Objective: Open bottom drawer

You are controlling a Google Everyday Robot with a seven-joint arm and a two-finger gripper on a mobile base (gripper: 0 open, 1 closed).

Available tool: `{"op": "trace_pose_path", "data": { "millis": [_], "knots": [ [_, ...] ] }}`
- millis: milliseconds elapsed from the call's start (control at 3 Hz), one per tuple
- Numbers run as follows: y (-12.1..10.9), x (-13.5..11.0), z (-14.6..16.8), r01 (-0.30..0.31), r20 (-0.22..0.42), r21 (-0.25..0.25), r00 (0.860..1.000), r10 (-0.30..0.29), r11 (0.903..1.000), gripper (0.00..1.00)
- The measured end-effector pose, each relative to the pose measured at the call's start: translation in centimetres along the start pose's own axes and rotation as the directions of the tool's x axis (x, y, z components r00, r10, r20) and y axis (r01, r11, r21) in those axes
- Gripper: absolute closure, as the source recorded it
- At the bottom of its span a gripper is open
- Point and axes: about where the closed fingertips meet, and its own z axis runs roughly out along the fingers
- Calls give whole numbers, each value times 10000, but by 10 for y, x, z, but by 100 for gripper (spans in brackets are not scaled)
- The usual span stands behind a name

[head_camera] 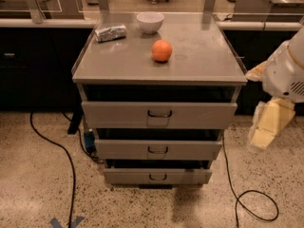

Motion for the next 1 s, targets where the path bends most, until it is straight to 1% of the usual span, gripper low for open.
{"op": "trace_pose_path", "data": {
  "millis": [333,667,1000],
  "knots": [
    [18,12,60,-497,521,-1185,9971,562,9917,0],
    [18,12,60,-498,521,-1181,9971,562,9917,0],
    [18,8,56,-598,534,-567,9966,629,9966,0]
  ]
}}
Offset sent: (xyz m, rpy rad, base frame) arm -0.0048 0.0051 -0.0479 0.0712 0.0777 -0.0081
